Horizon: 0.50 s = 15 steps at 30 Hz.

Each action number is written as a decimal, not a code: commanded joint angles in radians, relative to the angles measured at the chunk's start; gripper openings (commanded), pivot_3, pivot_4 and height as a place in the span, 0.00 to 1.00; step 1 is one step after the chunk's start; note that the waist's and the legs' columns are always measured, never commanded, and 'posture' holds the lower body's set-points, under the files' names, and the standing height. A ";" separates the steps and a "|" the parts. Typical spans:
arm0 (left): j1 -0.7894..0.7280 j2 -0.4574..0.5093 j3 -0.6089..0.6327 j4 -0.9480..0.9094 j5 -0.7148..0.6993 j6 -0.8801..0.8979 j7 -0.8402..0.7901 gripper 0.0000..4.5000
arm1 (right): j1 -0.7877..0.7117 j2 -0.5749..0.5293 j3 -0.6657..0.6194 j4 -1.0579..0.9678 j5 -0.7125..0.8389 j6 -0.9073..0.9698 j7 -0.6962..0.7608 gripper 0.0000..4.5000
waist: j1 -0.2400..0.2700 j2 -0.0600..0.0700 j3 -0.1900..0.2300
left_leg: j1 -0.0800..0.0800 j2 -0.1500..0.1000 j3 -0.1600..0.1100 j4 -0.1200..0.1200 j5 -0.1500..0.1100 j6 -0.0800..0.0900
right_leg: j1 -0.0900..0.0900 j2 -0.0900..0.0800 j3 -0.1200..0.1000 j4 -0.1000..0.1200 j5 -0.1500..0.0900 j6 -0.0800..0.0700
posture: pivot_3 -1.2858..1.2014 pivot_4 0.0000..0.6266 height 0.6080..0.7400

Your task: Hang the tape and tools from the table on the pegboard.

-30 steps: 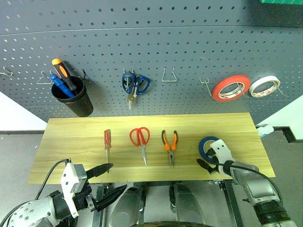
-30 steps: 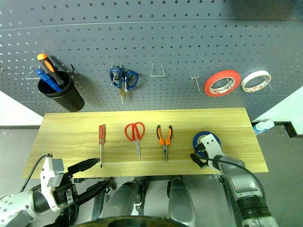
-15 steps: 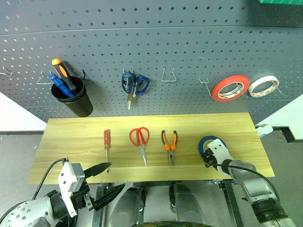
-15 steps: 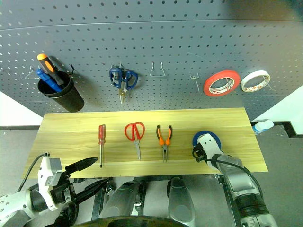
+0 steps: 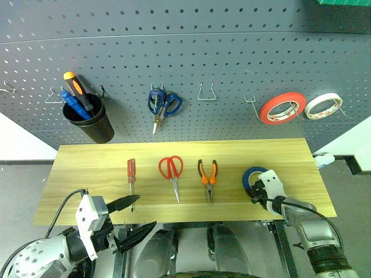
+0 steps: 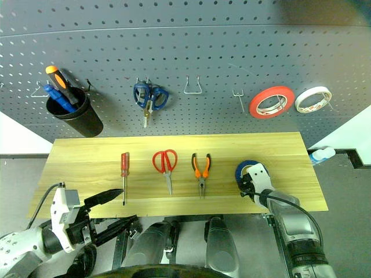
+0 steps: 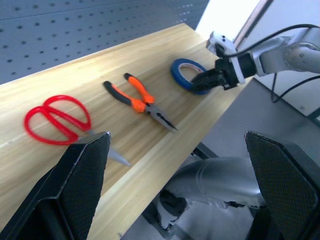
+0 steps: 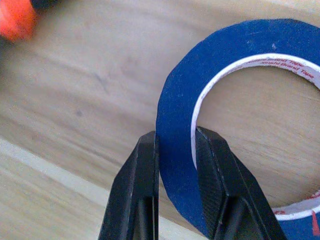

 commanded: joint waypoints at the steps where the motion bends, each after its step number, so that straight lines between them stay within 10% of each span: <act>1: -0.018 -0.008 -0.041 0.006 0.034 -0.032 -0.008 1.00 | 0.022 0.025 -0.078 -0.026 0.091 -0.016 0.029 0.15 | 0.000 0.000 -0.001 | 0.000 0.000 0.000 0.000 0.000 0.000 | 0.000 0.000 0.000 0.000 0.000 0.000 | 0.48 0.27 0.97; 15: -0.124 -0.033 -0.165 0.100 0.123 -0.105 -0.015 1.00 | 0.036 0.127 -0.239 -0.051 0.343 -0.078 0.105 0.15 | -0.002 0.012 -0.047 | 0.002 0.000 0.004 0.001 0.001 -0.001 | 0.000 0.002 0.004 0.002 0.004 0.003 | 0.48 0.13 0.97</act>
